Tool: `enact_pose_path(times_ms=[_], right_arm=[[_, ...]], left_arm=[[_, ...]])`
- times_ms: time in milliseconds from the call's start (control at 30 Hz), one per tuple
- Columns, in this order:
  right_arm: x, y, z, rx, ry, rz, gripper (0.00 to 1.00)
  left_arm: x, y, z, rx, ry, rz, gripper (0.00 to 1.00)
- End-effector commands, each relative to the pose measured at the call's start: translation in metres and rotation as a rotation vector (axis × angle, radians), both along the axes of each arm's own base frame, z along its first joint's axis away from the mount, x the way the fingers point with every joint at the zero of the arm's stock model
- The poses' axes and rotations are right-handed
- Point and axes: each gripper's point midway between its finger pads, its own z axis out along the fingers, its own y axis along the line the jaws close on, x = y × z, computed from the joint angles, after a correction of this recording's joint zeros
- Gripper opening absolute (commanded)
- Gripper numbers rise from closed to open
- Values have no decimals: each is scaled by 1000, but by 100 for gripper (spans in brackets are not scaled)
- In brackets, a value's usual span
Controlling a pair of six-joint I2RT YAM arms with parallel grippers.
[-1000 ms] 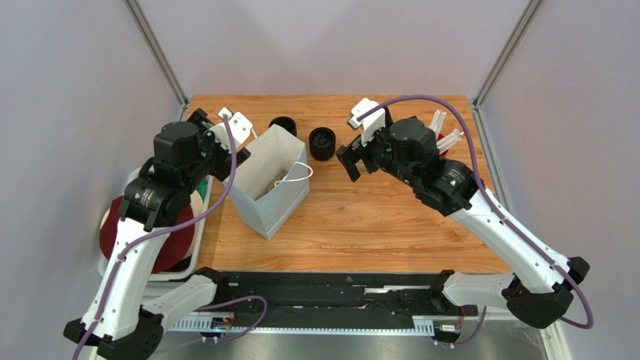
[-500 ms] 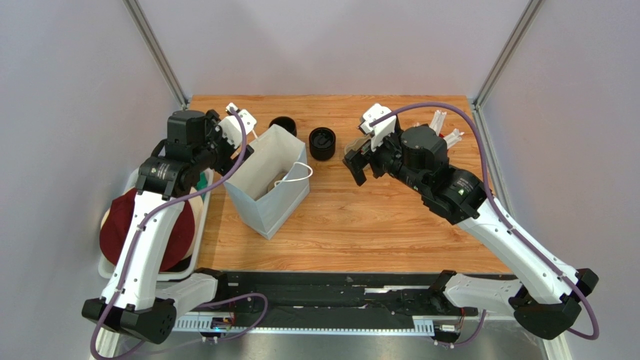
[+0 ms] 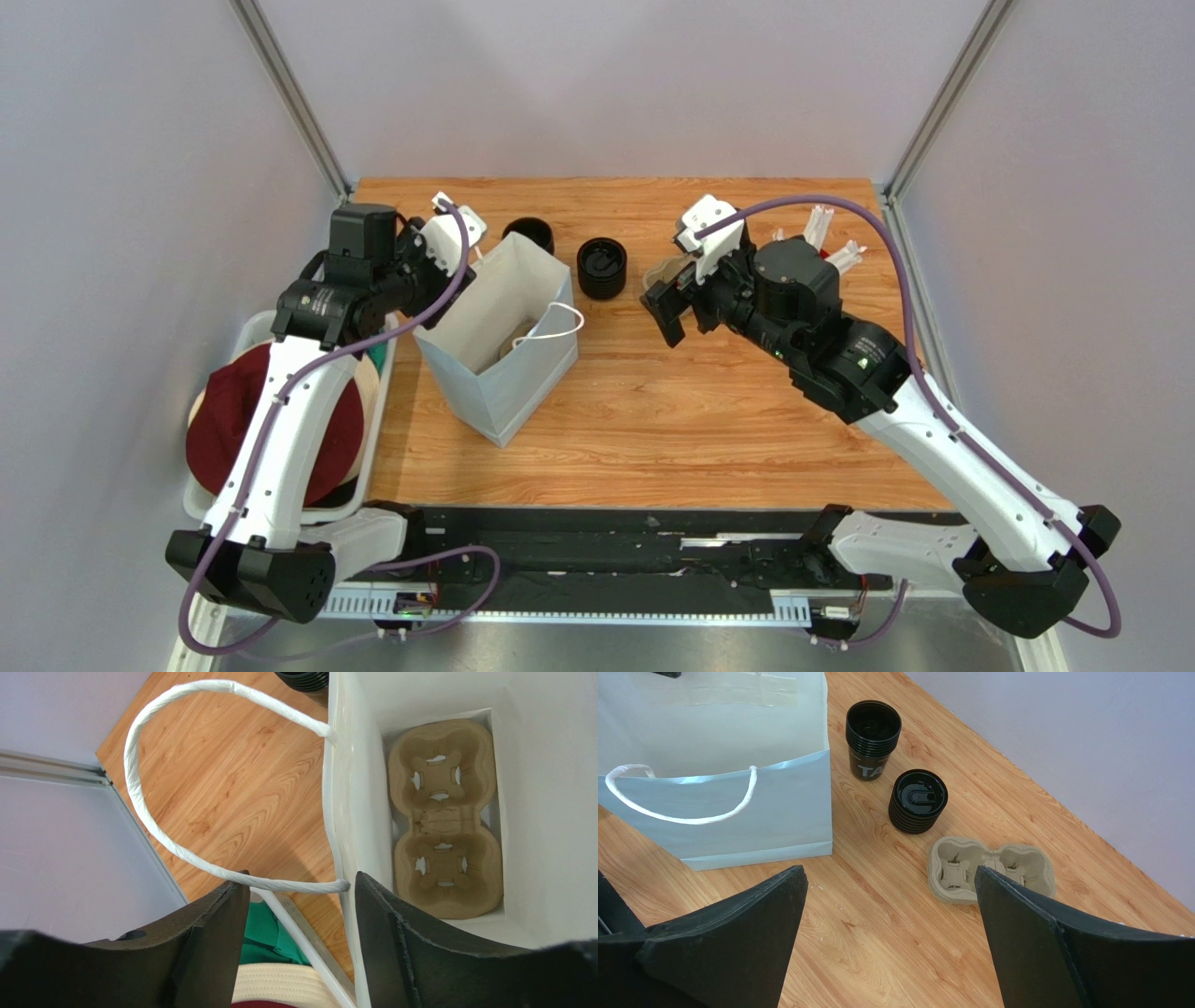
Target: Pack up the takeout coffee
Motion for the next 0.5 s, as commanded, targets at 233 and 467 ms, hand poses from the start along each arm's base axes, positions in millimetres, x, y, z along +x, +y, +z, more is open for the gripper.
enact_pose_path(times_ms=[233,467], right_arm=[[-3,-1,17,60,-48,10,96],[-2,0,16,60,-48,7,96]], left_arm=[[8,-3,0,-65,-2,10,34],[11,-5,3,-87,-8,19,12]])
